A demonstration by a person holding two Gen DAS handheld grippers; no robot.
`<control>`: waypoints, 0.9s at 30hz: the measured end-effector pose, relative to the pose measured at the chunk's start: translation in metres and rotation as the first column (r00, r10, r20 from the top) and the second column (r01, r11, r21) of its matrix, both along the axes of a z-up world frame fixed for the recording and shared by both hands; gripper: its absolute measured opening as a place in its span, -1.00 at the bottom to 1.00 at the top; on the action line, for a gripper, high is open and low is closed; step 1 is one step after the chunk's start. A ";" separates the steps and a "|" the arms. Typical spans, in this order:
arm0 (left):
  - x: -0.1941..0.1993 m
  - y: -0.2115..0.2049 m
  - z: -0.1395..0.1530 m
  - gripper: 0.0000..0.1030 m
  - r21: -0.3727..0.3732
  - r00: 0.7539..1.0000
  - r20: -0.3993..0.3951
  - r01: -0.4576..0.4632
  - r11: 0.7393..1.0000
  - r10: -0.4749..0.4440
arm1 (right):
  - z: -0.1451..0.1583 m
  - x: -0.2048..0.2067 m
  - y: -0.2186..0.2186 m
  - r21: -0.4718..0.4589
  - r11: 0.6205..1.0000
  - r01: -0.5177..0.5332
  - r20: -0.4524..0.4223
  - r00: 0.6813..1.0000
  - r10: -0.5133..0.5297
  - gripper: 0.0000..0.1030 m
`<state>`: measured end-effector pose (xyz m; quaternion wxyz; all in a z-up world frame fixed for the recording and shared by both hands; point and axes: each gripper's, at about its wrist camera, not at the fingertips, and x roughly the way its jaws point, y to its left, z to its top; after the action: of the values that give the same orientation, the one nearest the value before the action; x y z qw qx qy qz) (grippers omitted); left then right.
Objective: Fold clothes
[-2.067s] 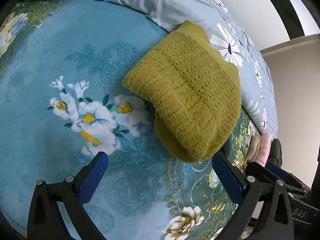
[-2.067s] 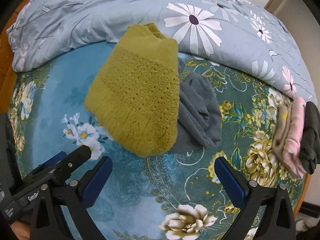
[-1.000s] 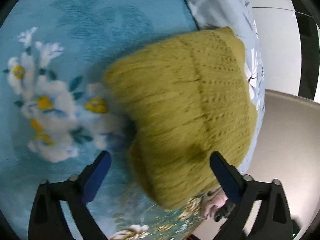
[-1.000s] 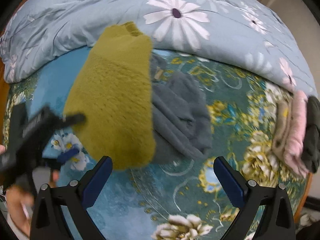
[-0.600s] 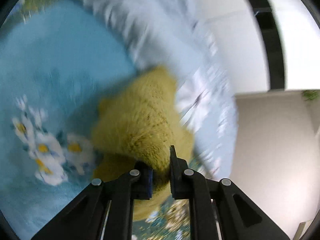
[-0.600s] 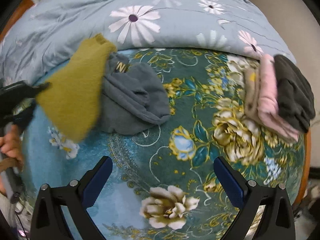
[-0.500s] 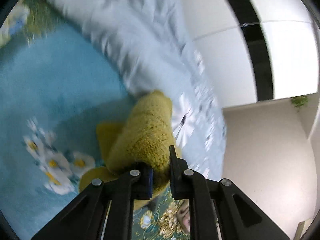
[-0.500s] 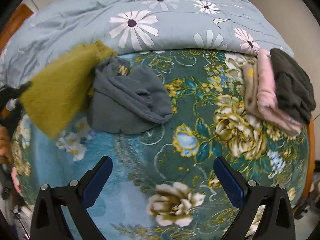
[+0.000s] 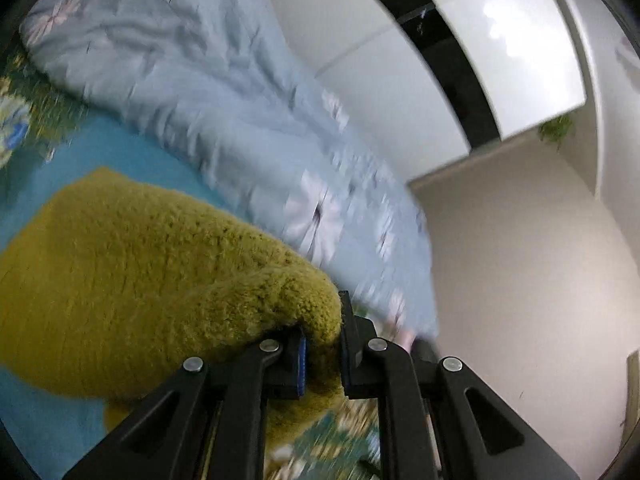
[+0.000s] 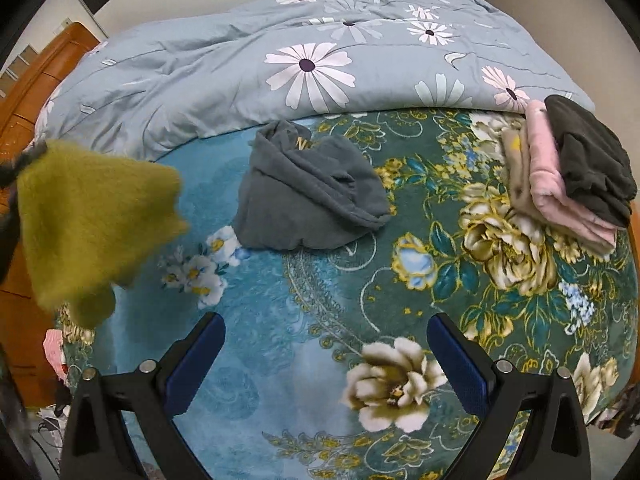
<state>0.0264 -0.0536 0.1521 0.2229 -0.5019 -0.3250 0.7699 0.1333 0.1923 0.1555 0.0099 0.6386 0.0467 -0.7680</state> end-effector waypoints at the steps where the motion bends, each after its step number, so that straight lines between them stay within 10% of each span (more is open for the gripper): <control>1: 0.012 0.007 -0.019 -0.76 -0.023 0.998 0.051 0.032 0.999 -0.031 | -0.001 0.005 0.002 0.003 1.000 0.006 0.002 1.000 -0.006 0.98; 7: 0.074 0.049 -0.159 -0.74 -0.042 0.881 0.450 0.184 0.982 -0.146 | -0.015 0.030 0.025 0.036 0.997 0.067 0.059 0.996 -0.069 0.98; 10: 0.084 0.055 -0.181 -0.72 -0.030 0.847 0.507 0.201 0.979 -0.158 | -0.018 0.038 0.033 0.055 0.995 0.082 0.073 0.994 -0.086 0.98; 18: 0.058 0.016 -0.158 0.02 0.069 0.866 0.409 0.285 0.956 -0.287 | -0.030 0.038 0.041 0.079 0.990 0.113 0.098 0.988 -0.121 0.98; 27: -0.021 -0.058 -0.190 0.20 -0.241 0.926 0.371 0.161 0.957 -0.062 | -0.043 0.025 0.034 0.130 0.988 0.078 0.118 0.989 -0.093 0.99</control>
<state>0.0054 -0.1112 -0.0377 0.1338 -0.6776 -0.2243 0.6875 0.1583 0.2263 0.1123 -0.0602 0.6857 0.0666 -0.7223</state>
